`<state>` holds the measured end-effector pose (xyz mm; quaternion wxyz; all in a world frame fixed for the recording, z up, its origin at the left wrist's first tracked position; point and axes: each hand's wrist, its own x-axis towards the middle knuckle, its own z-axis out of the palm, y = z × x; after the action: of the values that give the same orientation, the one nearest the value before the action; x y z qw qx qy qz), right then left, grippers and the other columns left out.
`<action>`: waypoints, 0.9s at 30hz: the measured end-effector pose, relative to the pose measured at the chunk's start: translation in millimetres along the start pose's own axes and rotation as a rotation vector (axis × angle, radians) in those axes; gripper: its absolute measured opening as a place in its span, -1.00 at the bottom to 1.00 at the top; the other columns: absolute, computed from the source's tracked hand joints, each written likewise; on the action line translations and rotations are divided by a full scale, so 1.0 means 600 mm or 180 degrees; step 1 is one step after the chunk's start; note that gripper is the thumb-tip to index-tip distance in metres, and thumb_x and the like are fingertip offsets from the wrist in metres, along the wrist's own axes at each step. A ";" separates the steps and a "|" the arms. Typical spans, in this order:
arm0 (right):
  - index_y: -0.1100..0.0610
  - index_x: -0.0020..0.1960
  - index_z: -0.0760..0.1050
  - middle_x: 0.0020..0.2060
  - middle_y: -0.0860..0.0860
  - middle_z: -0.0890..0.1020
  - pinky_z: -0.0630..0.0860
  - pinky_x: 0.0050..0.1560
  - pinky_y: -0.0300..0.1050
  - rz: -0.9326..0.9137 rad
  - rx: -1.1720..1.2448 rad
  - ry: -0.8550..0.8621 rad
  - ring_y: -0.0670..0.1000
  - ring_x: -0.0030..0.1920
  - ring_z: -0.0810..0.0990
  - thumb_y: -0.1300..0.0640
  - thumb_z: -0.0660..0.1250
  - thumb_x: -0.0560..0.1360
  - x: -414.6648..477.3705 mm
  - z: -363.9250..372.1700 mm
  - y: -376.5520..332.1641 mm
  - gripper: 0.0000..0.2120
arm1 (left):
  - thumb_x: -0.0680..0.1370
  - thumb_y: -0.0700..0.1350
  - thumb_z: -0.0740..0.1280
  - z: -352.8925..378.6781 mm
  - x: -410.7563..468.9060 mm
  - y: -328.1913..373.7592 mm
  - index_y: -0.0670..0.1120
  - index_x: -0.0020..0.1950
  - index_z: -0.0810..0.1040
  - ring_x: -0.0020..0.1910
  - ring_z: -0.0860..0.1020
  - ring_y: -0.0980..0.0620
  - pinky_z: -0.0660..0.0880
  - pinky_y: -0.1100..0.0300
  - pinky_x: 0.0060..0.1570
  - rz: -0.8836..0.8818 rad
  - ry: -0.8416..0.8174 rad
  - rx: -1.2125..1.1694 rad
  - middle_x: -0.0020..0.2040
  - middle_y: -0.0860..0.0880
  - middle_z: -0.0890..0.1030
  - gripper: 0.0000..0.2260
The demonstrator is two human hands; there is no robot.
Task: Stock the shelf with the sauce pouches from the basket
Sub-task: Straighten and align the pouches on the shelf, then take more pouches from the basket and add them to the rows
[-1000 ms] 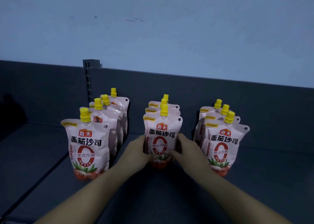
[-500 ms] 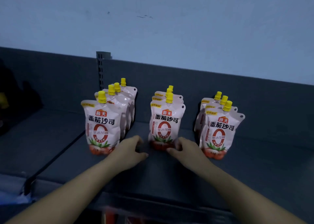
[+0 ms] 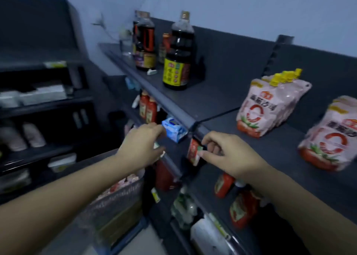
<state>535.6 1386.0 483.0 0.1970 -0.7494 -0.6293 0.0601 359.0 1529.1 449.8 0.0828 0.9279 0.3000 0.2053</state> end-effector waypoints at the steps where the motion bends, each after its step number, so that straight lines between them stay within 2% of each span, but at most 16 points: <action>1: -0.01 -0.01 0.46 -0.28 -0.12 0.53 0.53 -0.13 -0.02 -0.0135 -0.0009 -0.0083 -0.09 -0.23 0.54 -0.09 0.33 0.46 0.020 0.020 -0.024 -0.80 | 0.31 0.08 0.22 -0.013 -0.025 -0.031 -0.06 0.08 0.52 0.08 0.54 -0.10 0.46 0.04 0.03 -0.0175 -0.0055 0.0072 0.04 -0.05 0.58 -0.59; 4: 0.04 -0.01 0.47 -0.30 -0.11 0.53 0.52 -0.13 -0.02 -0.0509 -0.0043 -0.0198 -0.05 -0.25 0.53 -0.04 0.34 0.46 0.074 0.071 -0.088 -0.81 | 0.42 0.00 0.36 -0.043 -0.084 -0.115 -0.07 0.13 0.50 0.09 0.53 -0.11 0.47 0.00 0.04 -0.0663 -0.0027 0.0193 0.06 -0.05 0.56 -0.67; 6: 0.08 -0.01 0.49 -0.31 -0.11 0.51 0.48 -0.09 -0.05 -0.0678 -0.0120 -0.0367 -0.03 -0.21 0.50 0.02 0.34 0.46 0.112 0.107 -0.128 -0.82 | 0.43 -0.06 0.37 -0.056 -0.119 -0.168 -0.08 0.16 0.50 0.08 0.54 -0.10 0.47 0.02 0.02 -0.0939 0.0006 0.0281 0.06 -0.04 0.56 -0.68; 9: 0.06 -0.03 0.49 -0.18 0.02 0.61 0.52 -0.03 -0.03 -0.0906 -0.0201 -0.0723 0.07 -0.09 0.58 0.03 0.35 0.42 0.183 0.174 -0.179 -0.83 | 0.43 -0.12 0.37 -0.059 -0.169 -0.248 -0.08 0.11 0.53 0.04 0.56 -0.08 0.45 0.08 -0.08 -0.1215 0.0156 0.0364 0.02 -0.03 0.58 -0.74; 12: 0.04 0.01 0.47 -0.09 0.07 0.64 0.54 -0.02 0.04 -0.1040 -0.0334 -0.1111 0.11 -0.05 0.59 0.01 0.34 0.43 0.260 0.256 -0.227 -0.81 | 0.45 -0.08 0.36 -0.043 -0.206 -0.329 -0.07 0.07 0.52 0.02 0.57 -0.10 0.41 0.09 -0.14 -0.1449 0.0022 0.0429 0.01 -0.04 0.60 -0.78; 18: 0.12 0.00 0.51 -0.21 -0.03 0.54 0.52 -0.05 -0.02 -0.0802 -0.0179 -0.1448 0.06 -0.07 0.56 0.07 0.34 0.44 0.367 0.405 -0.270 -0.82 | 0.46 -0.01 0.30 0.005 -0.227 -0.455 -0.05 0.07 0.52 0.05 0.55 -0.09 0.49 0.07 -0.07 -0.1951 -0.0607 0.0347 0.05 -0.04 0.59 -0.77; 20: 0.13 0.02 0.52 -0.16 0.01 0.59 0.47 -0.09 -0.10 -0.0621 -0.0149 -0.1498 0.06 -0.04 0.57 0.07 0.32 0.46 0.384 0.446 -0.261 -0.81 | 0.45 -0.04 0.30 0.028 -0.225 -0.486 -0.04 0.04 0.54 0.03 0.56 -0.09 0.49 0.09 -0.08 -0.1997 -0.0634 0.0182 0.03 -0.03 0.61 -0.80; 23: 0.11 0.07 0.50 -0.09 0.04 0.60 0.38 -0.16 -0.15 -0.0368 -0.0236 -0.1870 0.06 0.01 0.57 0.09 0.30 0.47 0.405 0.497 -0.235 -0.80 | 0.46 -0.09 0.29 0.071 -0.215 -0.519 -0.03 0.02 0.55 0.01 0.57 -0.08 0.41 0.15 -0.14 -0.2155 -0.0736 0.0034 0.00 0.00 0.62 -0.84; 27: 0.10 -0.02 0.50 -0.09 0.00 0.58 0.48 -0.02 -0.11 -0.0081 -0.0211 -0.2247 0.04 0.02 0.57 0.13 0.32 0.46 0.439 0.559 -0.178 -0.89 | 0.46 -0.06 0.30 0.140 -0.193 -0.563 -0.06 0.02 0.52 0.05 0.57 -0.11 0.47 0.12 -0.07 -0.2266 -0.1188 -0.0126 0.02 -0.02 0.63 -0.83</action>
<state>377.1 1728.5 257.2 -0.0564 -0.6805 -0.6695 0.2925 133.3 1730.6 241.8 0.2196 0.7856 0.5784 -0.0025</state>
